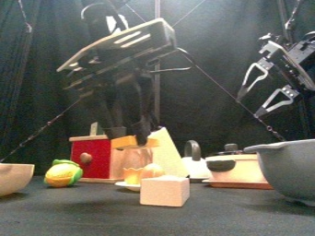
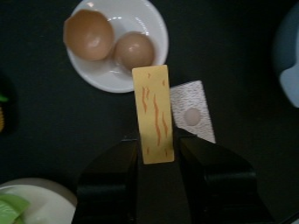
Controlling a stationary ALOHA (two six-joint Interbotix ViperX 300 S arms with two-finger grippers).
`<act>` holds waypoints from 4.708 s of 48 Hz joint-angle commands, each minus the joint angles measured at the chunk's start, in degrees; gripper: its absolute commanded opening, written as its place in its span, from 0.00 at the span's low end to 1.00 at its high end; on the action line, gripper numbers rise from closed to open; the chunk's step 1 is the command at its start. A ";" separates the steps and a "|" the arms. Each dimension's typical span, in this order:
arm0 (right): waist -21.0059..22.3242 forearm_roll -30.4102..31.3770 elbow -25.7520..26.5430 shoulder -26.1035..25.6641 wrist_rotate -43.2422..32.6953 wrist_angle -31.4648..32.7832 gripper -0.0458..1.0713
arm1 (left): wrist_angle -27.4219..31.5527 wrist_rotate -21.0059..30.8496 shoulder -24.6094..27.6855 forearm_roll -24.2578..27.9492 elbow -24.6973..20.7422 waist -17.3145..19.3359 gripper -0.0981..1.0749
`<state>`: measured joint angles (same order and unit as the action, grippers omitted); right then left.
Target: Place egg block on rice
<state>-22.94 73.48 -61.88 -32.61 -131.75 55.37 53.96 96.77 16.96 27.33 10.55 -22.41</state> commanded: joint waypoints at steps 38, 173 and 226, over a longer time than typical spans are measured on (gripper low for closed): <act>-0.53 0.70 -0.09 -1.49 0.09 0.09 0.95 | 0.97 0.53 5.80 -4.48 -9.23 -0.18 0.55; -1.05 0.88 0.26 -2.11 0.18 0.09 0.95 | 1.49 0.00 4.92 1.49 -10.28 -0.26 0.63; -1.05 0.97 0.62 -2.29 0.18 0.09 0.95 | -3.69 -0.09 1.58 5.36 -4.39 0.18 0.52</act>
<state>-23.91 74.00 -62.49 -34.37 -131.66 55.37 49.66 96.86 22.15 28.48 6.50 -22.41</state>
